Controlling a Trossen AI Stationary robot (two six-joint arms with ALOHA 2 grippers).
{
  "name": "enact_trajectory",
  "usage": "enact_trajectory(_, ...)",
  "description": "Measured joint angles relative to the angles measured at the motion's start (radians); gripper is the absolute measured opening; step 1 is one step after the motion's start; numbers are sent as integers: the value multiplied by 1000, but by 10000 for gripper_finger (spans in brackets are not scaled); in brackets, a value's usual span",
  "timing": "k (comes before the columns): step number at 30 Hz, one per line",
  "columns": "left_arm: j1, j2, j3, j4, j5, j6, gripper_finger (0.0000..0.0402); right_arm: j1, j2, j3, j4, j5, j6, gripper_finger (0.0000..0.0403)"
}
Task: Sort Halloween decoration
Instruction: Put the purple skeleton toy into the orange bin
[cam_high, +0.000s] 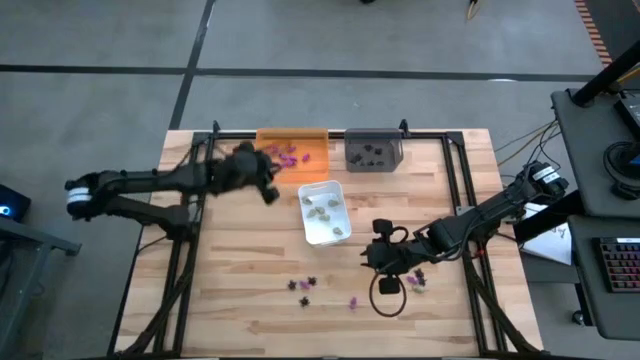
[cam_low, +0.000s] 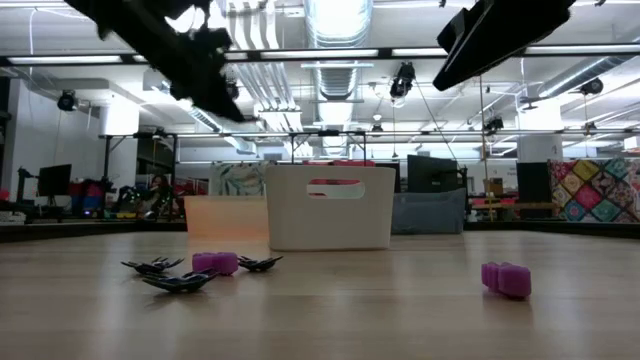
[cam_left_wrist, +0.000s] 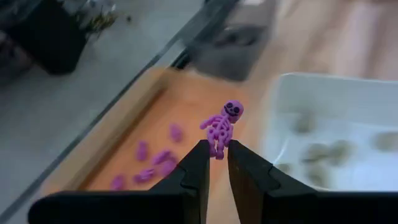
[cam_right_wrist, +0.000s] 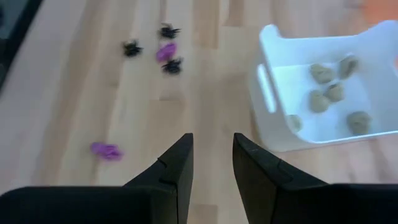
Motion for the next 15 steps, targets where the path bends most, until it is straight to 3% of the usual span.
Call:
enact_trajectory(7,351,109,0,16,202,92,38,-7,0,0,0,66,-38,100)
enact_trajectory(11,450,196,0,92,249,112,38,-23,0,0,0,67,-38,100)
enact_trajectory(15,474,284,0,153,286,145,38,-46,0,0,-4,67,-39,100)
